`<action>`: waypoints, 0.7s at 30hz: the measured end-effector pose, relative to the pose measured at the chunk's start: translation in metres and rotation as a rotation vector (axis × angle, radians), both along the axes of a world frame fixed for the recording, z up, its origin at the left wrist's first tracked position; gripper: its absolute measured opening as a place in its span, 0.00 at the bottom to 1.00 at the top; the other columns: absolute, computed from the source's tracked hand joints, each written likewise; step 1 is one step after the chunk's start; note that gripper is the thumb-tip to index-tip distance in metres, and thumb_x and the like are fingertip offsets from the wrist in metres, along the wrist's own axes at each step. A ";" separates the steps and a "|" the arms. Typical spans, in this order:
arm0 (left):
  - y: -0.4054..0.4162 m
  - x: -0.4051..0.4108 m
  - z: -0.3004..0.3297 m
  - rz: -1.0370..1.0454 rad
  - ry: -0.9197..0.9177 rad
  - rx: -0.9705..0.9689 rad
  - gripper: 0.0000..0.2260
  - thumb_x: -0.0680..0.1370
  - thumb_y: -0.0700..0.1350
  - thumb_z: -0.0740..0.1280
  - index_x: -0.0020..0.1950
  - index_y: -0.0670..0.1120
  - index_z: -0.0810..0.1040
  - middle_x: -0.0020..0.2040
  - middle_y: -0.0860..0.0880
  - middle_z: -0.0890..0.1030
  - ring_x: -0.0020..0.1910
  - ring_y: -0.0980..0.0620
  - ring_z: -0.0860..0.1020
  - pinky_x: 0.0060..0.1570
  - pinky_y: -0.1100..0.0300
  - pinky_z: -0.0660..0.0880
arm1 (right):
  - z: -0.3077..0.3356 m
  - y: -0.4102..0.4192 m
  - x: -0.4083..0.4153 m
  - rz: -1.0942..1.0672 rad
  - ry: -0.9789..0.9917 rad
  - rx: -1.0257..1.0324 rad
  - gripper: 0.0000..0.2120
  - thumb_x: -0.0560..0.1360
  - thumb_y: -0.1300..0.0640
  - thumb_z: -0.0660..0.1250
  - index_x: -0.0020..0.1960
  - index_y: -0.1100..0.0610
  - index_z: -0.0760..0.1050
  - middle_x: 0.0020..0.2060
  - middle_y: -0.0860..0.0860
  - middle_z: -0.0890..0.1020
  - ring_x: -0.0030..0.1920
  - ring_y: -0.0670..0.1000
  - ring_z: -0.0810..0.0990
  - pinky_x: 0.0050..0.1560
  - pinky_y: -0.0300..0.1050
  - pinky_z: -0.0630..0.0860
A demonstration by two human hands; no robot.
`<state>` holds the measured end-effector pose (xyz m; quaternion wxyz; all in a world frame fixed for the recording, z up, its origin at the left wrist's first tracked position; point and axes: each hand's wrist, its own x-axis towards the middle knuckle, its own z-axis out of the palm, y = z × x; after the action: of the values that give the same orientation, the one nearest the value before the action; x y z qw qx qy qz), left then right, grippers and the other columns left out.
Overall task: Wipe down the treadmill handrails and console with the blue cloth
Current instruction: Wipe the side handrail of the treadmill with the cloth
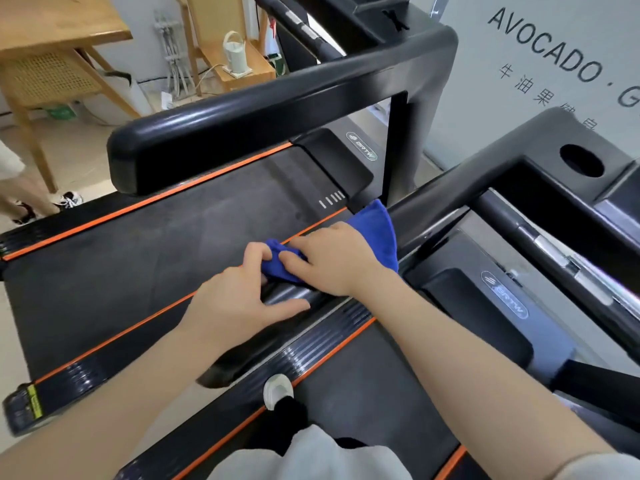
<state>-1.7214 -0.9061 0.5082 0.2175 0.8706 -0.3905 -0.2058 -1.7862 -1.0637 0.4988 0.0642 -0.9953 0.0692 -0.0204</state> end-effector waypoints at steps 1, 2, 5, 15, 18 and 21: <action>0.006 0.000 -0.001 0.012 0.075 -0.033 0.30 0.68 0.63 0.68 0.63 0.53 0.59 0.44 0.60 0.75 0.41 0.54 0.76 0.43 0.58 0.72 | 0.001 -0.005 -0.002 -0.006 -0.010 -0.007 0.23 0.77 0.41 0.45 0.36 0.55 0.68 0.28 0.48 0.71 0.34 0.52 0.69 0.41 0.45 0.60; 0.014 0.000 -0.002 0.023 0.147 -0.061 0.29 0.70 0.61 0.67 0.66 0.54 0.60 0.47 0.61 0.76 0.42 0.54 0.78 0.45 0.58 0.73 | 0.002 -0.011 -0.003 -0.019 -0.028 -0.019 0.25 0.74 0.40 0.42 0.35 0.55 0.68 0.28 0.47 0.70 0.33 0.52 0.69 0.40 0.44 0.59; 0.037 -0.002 -0.008 0.032 0.230 -0.097 0.23 0.74 0.56 0.65 0.68 0.53 0.66 0.58 0.56 0.77 0.53 0.54 0.78 0.51 0.63 0.69 | -0.002 -0.032 -0.009 -0.129 -0.057 -0.014 0.24 0.75 0.40 0.45 0.36 0.56 0.69 0.28 0.49 0.73 0.35 0.56 0.74 0.39 0.46 0.61; 0.062 -0.018 -0.023 0.227 0.265 -0.239 0.16 0.76 0.54 0.64 0.61 0.50 0.73 0.50 0.54 0.75 0.48 0.53 0.74 0.46 0.60 0.68 | -0.003 0.046 -0.014 -0.332 -0.109 0.002 0.16 0.79 0.47 0.51 0.39 0.54 0.67 0.37 0.49 0.74 0.45 0.53 0.73 0.59 0.49 0.61; 0.062 -0.014 -0.028 0.228 0.292 -0.271 0.15 0.76 0.53 0.64 0.57 0.46 0.74 0.49 0.51 0.78 0.48 0.50 0.75 0.44 0.57 0.70 | -0.011 0.098 -0.019 -0.318 -0.162 0.060 0.17 0.80 0.47 0.51 0.55 0.54 0.74 0.54 0.49 0.79 0.61 0.51 0.72 0.69 0.52 0.53; 0.069 -0.016 -0.032 0.198 0.311 -0.280 0.14 0.77 0.51 0.64 0.58 0.46 0.73 0.49 0.52 0.76 0.47 0.52 0.73 0.40 0.60 0.66 | -0.022 0.123 -0.029 -0.326 -0.223 0.163 0.23 0.79 0.45 0.47 0.64 0.54 0.71 0.64 0.49 0.75 0.71 0.50 0.63 0.72 0.52 0.44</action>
<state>-1.7373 -0.8368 0.4764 0.4127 0.8237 -0.2899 -0.2591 -1.8153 -0.9408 0.4770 0.1475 -0.9540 0.2233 -0.1349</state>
